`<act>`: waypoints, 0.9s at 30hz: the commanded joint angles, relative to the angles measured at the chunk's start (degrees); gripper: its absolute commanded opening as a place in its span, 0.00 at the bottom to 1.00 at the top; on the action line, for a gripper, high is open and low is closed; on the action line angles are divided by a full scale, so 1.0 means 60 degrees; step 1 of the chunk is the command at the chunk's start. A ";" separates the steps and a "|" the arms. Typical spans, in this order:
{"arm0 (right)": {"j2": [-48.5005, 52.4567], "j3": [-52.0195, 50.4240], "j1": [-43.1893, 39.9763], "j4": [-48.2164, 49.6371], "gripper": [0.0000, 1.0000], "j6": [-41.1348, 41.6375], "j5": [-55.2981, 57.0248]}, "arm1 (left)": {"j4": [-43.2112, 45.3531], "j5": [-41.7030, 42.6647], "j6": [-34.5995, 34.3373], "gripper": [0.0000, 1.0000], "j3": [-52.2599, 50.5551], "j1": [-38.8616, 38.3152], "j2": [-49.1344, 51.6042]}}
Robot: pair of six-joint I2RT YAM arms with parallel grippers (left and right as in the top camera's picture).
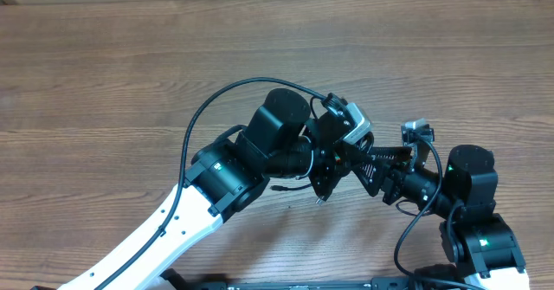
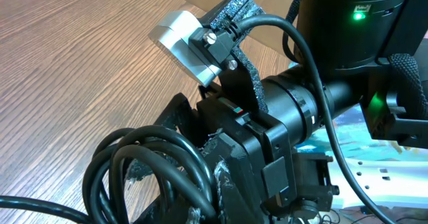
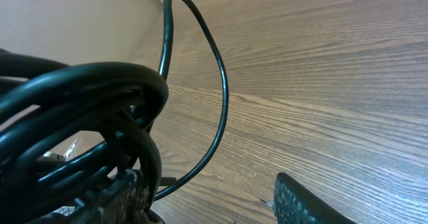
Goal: Untangle cables
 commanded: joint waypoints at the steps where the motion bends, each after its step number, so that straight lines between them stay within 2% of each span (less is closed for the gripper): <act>1: -0.0022 0.0138 -0.0011 0.0248 0.61 0.0000 -0.0189 | 0.0211 0.0674 0.0138 0.04 0.0215 -0.0135 0.0040; 4: 0.0022 0.0138 -0.0011 0.0321 0.65 0.0076 0.0025 | 0.0237 0.1184 0.0138 0.04 0.0215 -0.0135 0.0040; 6: 0.0178 0.0138 -0.0011 0.0532 0.70 0.0597 0.0302 | 0.0233 0.1738 0.0142 0.04 0.0215 -0.0135 0.0040; 10: 0.0565 0.0138 -0.0011 0.1242 0.71 0.1304 0.0295 | 0.0229 0.2222 0.0142 0.04 0.0215 -0.0135 0.0040; 15: 0.1049 0.0138 -0.0015 0.1526 0.71 0.1297 0.0452 | 0.0186 0.2317 0.0142 0.04 0.0215 -0.0131 0.0011; 20: 0.1548 0.0138 -0.0015 0.0867 0.71 0.1300 0.1996 | 0.0106 0.2390 0.0153 0.04 0.0219 -0.0029 -0.0113; 21: 0.1738 0.0138 -0.0015 0.0335 0.71 0.1304 0.3024 | -0.0066 0.2382 0.0164 0.04 0.0219 0.0131 -0.0251; 27: 0.1778 0.0138 -0.0109 -0.0463 0.72 0.1661 0.4572 | -0.1209 0.1858 0.0739 0.04 0.0219 0.0918 -0.1082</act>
